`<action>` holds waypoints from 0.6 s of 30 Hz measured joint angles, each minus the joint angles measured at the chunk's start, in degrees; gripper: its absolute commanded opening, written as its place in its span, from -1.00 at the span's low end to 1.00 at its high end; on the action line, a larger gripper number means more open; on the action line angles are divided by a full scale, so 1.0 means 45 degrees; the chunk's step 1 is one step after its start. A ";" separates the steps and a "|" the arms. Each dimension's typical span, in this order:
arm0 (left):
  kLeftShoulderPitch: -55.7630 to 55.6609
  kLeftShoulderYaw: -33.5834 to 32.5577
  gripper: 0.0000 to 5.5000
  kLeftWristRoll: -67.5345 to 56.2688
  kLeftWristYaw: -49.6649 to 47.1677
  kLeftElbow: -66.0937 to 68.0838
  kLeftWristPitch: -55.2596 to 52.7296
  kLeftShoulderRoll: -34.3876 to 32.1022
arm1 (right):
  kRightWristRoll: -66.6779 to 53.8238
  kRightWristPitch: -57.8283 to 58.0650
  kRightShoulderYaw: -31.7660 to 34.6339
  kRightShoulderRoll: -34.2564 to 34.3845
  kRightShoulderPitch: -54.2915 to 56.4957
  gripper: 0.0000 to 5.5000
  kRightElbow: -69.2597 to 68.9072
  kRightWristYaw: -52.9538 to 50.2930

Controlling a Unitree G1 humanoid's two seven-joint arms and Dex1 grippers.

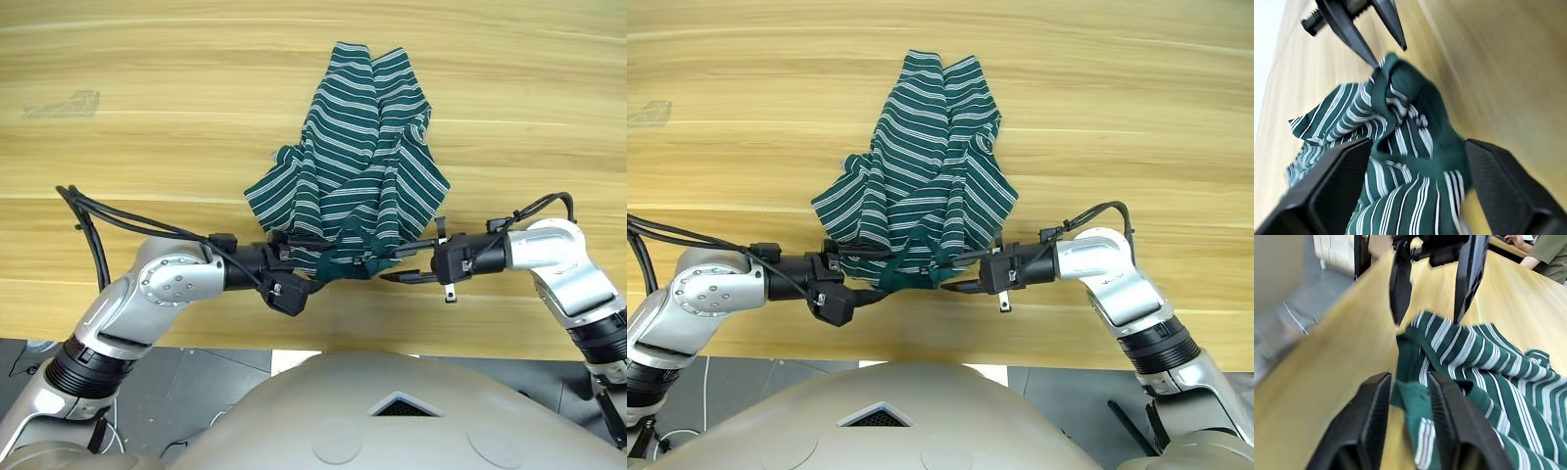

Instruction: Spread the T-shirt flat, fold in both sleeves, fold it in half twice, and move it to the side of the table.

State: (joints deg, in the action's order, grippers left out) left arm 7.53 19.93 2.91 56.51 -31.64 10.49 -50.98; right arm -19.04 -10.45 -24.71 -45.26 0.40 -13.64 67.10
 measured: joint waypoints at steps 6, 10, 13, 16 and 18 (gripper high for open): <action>-0.0198 -0.2169 0.75 -0.7285 0.1320 -0.0707 -0.2941 -0.0163 | -0.2282 0.1988 0.1488 0.0082 0.0095 0.09 -0.0248 0.0245; -0.2118 -0.3032 0.75 -0.6116 -0.0260 0.1344 -0.2842 0.0787 | -0.0601 0.1090 0.2182 0.1020 0.1047 0.24 0.1294 -0.1390; -0.3787 -0.2588 0.75 -0.2246 -0.2896 0.3874 -0.1407 0.1745 | 0.2389 -0.0858 0.2255 0.1612 0.2070 0.24 0.3248 -0.3597; -0.5392 -0.1715 0.75 0.0949 -0.4969 0.6787 0.0518 0.2827 | 0.5800 -0.3075 0.2121 0.1927 0.3397 0.24 0.5527 -0.5981; -0.6027 -0.1132 0.75 0.2326 -0.5711 0.8155 0.1743 0.3172 | 0.7111 -0.4104 0.1898 0.2060 0.4015 0.24 0.6529 -0.6911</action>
State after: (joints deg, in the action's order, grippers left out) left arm -19.59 14.84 13.38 30.81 5.06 18.33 -36.71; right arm 12.96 -28.92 -16.17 -35.99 18.47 15.73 36.00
